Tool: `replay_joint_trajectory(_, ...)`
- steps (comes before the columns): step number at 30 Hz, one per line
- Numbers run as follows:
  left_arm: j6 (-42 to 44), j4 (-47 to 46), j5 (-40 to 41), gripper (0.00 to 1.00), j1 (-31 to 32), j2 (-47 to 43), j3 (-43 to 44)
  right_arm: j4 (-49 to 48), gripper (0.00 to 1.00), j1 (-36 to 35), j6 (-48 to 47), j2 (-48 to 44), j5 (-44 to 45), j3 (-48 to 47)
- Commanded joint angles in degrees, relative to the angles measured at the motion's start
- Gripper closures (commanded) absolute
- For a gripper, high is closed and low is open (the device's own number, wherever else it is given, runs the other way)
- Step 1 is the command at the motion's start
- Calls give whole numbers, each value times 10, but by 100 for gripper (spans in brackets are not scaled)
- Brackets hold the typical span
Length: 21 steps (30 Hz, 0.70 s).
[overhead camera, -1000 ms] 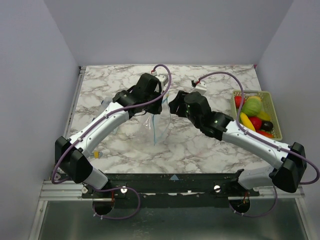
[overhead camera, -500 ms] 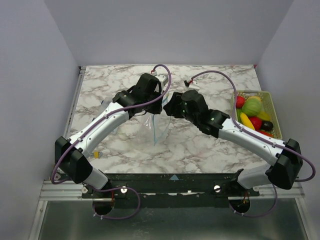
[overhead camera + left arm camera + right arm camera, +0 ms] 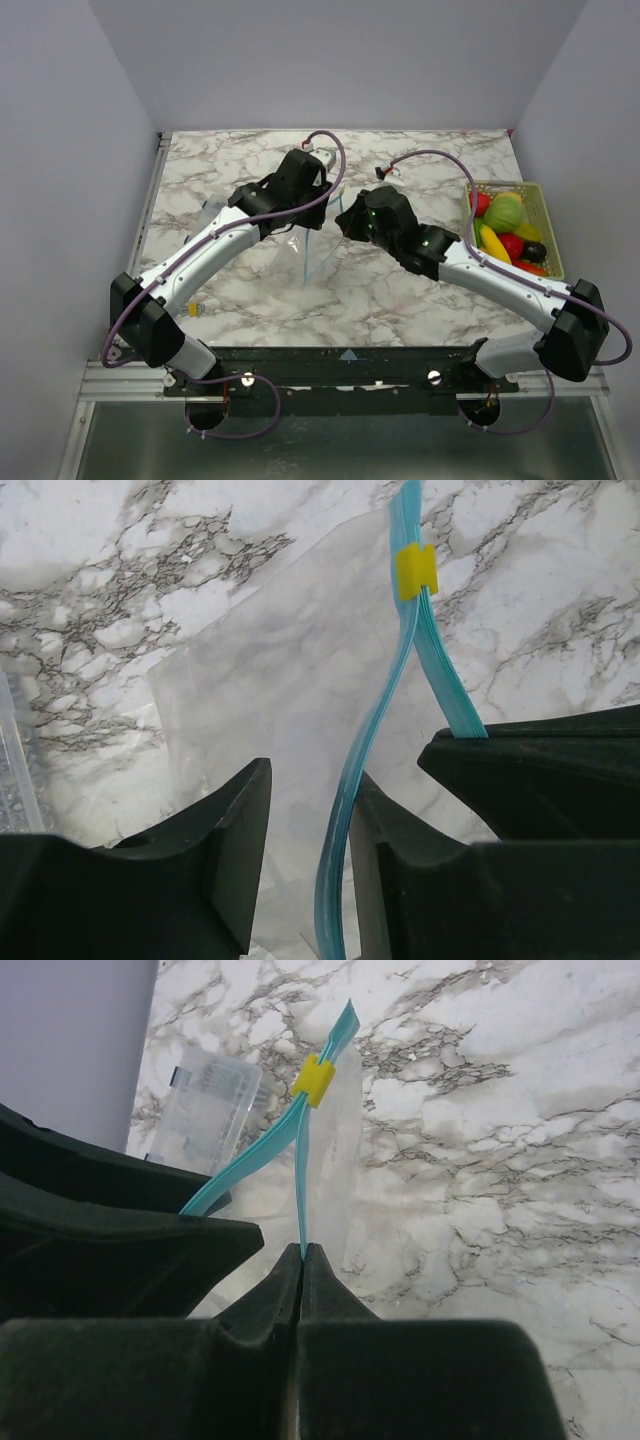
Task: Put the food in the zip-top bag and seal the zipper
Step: Open the zipper of the food storage bag at the center of the board.
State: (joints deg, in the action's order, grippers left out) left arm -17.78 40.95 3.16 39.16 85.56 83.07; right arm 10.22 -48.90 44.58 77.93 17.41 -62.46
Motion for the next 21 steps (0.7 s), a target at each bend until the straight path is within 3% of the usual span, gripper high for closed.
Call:
replay_joint_trajectory(1,22,14,89,61,23,-16,8,17,99,0,31,9,35,-22)
replay_joint_trajectory(6,31,25,147,75,39,-14,13,31,99,0,38,9,49,-25)
replay_joint_trajectory(11,36,25,163,76,45,-17,11,51,99,0,41,11,71,-31)
replay_joint_trajectory(15,39,21,157,100,44,-21,5,77,99,0,25,7,139,-30)
replay_joint_trajectory(21,17,13,85,100,20,-26,-1,115,99,2,-30,2,209,-10)
